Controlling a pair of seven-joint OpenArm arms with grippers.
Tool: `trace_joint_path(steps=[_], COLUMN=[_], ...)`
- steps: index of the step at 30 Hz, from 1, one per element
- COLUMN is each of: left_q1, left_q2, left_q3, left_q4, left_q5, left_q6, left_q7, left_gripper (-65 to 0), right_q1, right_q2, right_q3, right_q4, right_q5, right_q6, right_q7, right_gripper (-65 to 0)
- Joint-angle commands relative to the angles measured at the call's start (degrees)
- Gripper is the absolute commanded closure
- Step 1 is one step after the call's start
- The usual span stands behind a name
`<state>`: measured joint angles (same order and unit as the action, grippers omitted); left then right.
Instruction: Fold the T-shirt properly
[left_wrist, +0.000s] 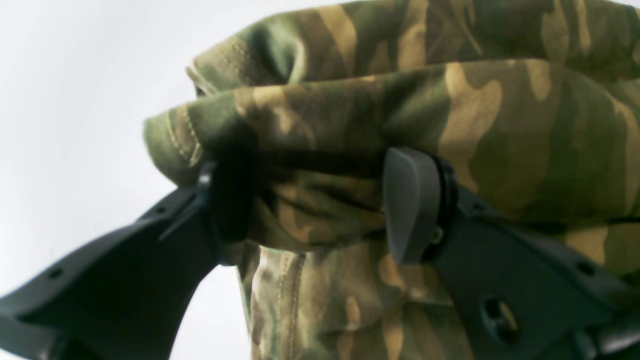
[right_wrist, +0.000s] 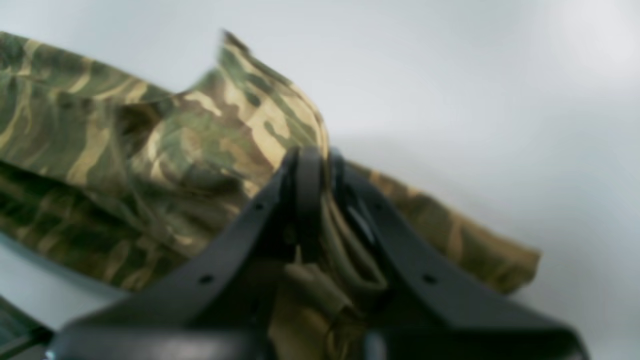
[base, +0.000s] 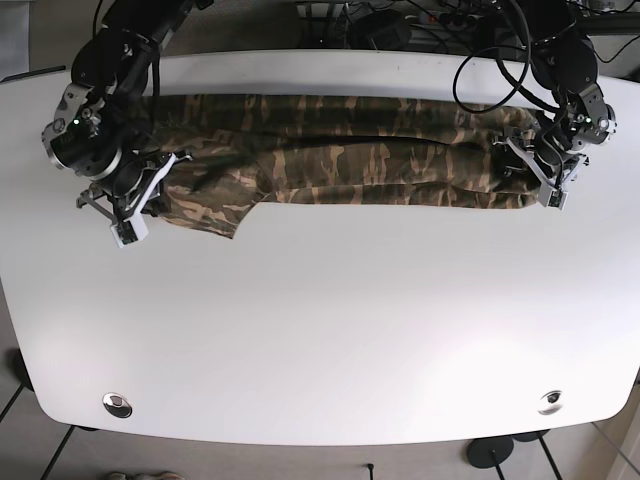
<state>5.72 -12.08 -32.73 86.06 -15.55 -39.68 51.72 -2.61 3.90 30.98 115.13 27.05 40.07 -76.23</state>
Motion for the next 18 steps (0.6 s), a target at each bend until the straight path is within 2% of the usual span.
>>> trace_joint_path(steps=[1,5,8,11,15,17,18], left_q1=[-0.31,-0.31,-0.31,-0.31,-0.57,-0.57,-0.48], left_q2=[-0.63,-0.72,-1.68,-1.68,-1.77,-1.68,-1.51], left_q3=[-0.02,-0.02,-0.02,-0.02,-0.28,-0.28,-0.28], left_q4=[0.31,0.31,0.31,0.58,1.98,6.11,8.22], left_q5=[0.03,0.03,0.03,0.03,-0.49,-0.49,-0.49], left_q6=[0.16,0.16,0.16,-0.1,-0.27,-0.27,-0.27], left_q7=[0.63,0.63,0.63,0.63,0.72,0.8,0.8], left_gripper=[-37.6,-37.6,-37.6,-37.6,-37.6,-37.6,-37.6], right_q1=[-1.04,-5.7,-8.86,-10.79,-10.79,-10.88,-11.23], right_q2=[0.98,3.26,4.49,6.43,7.48,7.04,6.87], right_q3=[3.7,6.95,7.48,7.3,8.01,9.15,8.89], right_q4=[1.22,0.43,-2.91,-7.4,-6.34,-2.12,-0.36], right_q5=[3.77,4.91,4.91,4.91,5.44,5.44,5.44], right_q6=[-0.07,-0.07,-0.07,-0.07,-0.07,-0.07,-0.07], right_q7=[-0.04,0.75,6.47,13.15,15.17,15.0,15.0], right_gripper=[-1.7,-1.9,-3.0,-19.8,-50.1,-57.5,-57.9])
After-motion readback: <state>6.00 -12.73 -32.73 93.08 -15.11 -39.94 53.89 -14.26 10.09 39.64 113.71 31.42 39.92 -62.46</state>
